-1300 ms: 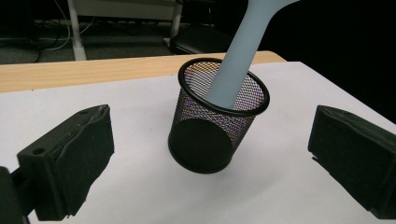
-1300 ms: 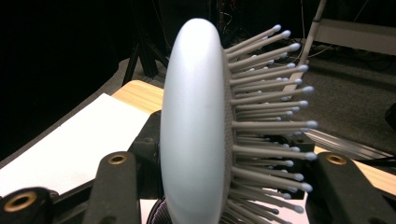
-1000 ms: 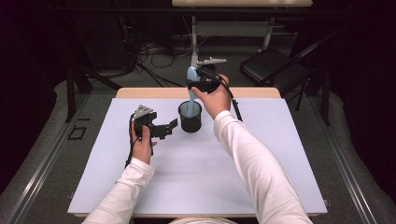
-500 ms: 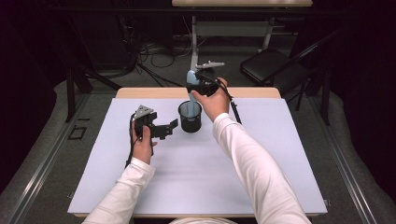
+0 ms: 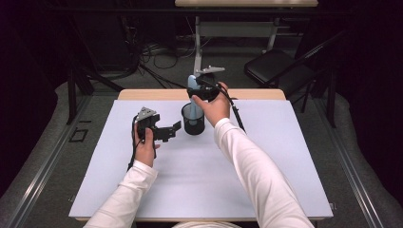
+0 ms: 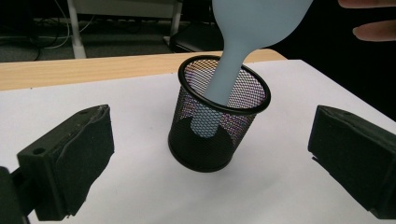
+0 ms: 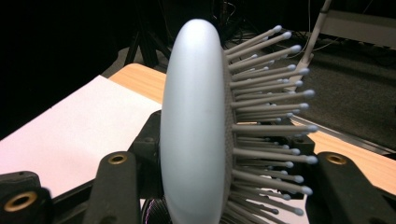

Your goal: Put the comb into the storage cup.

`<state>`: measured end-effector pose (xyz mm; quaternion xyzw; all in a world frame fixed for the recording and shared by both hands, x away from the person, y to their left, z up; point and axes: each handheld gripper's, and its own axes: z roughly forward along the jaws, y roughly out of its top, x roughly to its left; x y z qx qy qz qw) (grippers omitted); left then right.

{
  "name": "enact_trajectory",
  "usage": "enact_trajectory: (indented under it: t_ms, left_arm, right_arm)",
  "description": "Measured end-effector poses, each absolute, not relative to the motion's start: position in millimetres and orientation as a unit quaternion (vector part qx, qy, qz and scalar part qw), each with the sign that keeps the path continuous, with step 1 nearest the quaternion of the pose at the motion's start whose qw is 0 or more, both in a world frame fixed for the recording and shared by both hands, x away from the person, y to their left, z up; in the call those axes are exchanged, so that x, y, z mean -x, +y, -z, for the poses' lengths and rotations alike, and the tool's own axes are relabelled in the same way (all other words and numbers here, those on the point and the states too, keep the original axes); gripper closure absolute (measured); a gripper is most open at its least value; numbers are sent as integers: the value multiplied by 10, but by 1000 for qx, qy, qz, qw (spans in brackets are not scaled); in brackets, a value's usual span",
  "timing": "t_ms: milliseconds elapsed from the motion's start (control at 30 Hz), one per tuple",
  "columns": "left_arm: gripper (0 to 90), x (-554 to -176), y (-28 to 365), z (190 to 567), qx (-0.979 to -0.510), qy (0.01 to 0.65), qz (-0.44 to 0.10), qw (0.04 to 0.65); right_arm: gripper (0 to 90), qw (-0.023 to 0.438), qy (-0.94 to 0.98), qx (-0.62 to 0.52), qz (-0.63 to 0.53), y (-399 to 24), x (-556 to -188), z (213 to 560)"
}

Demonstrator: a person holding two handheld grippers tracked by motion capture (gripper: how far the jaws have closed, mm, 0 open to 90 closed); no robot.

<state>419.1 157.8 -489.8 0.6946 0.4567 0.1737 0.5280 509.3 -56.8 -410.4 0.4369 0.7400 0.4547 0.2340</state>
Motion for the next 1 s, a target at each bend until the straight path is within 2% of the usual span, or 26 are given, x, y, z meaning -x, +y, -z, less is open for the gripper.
enact_trajectory:
  t_ms: [1000]
  left_arm:
    - [6, -4195, 1568, 4911, -698, 457, -173, 523]
  right_arm:
    - [465, 245, 748, -434, -439, -526, -5116, 4281]
